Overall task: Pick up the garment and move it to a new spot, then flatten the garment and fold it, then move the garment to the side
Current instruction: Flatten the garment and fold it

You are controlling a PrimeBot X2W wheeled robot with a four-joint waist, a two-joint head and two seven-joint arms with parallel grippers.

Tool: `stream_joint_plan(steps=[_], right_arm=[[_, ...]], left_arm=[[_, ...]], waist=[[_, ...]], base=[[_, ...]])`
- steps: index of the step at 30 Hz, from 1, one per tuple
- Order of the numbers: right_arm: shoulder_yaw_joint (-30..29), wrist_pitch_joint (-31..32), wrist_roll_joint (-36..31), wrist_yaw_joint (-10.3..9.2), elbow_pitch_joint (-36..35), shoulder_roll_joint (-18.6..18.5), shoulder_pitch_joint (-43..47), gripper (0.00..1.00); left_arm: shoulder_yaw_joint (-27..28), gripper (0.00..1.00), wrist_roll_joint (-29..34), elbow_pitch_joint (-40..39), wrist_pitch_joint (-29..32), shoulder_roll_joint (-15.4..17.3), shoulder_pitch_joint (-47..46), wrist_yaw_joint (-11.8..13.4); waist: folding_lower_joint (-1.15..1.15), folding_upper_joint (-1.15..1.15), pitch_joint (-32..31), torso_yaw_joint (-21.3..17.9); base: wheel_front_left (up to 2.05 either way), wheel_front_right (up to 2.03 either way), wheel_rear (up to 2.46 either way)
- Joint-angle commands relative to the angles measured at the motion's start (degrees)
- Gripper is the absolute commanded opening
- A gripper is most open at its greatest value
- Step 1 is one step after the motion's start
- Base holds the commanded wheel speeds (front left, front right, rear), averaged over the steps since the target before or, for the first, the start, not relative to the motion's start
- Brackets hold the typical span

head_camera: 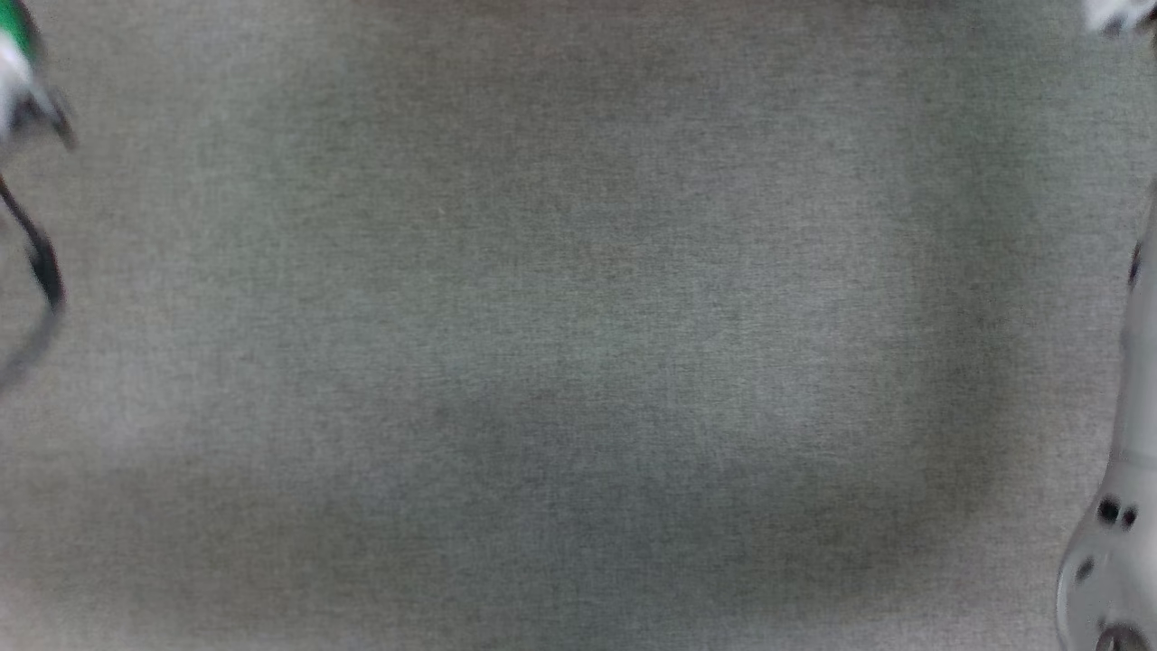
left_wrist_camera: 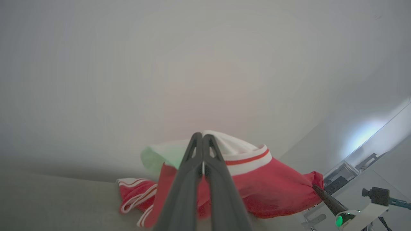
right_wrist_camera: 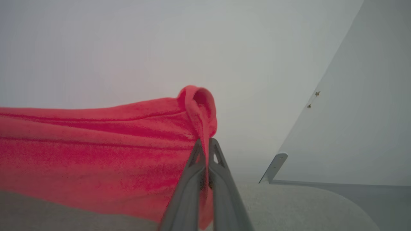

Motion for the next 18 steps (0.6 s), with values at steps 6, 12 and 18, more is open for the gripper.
stream_joint_plan(steps=[6,12,18], right_arm=[[3.8,1.5,5.6,-0.29,-9.8,-0.4,17.6,0.0],[5.0,4.1,10.6,-0.27,-21.3,-0.4,31.8,0.0],[6.4,5.8,16.2,-0.25,-34.1,-0.4,48.8,0.0]], left_arm=[[3.8,0.0,-0.5,-10.2,-2.5,2.1,20.9,0.2],[9.0,0.0,0.3,-15.5,-2.8,0.8,34.8,0.2],[15.2,0.0,2.0,-22.7,-2.8,-1.4,49.8,0.2]], waist=[[0.0,0.0,-2.2,1.6],[0.0,0.0,-4.5,1.7],[0.0,0.0,-7.2,2.1]], base=[[0.0,0.0,0.0],[0.0,0.0,0.0],[0.0,0.0,0.0]])
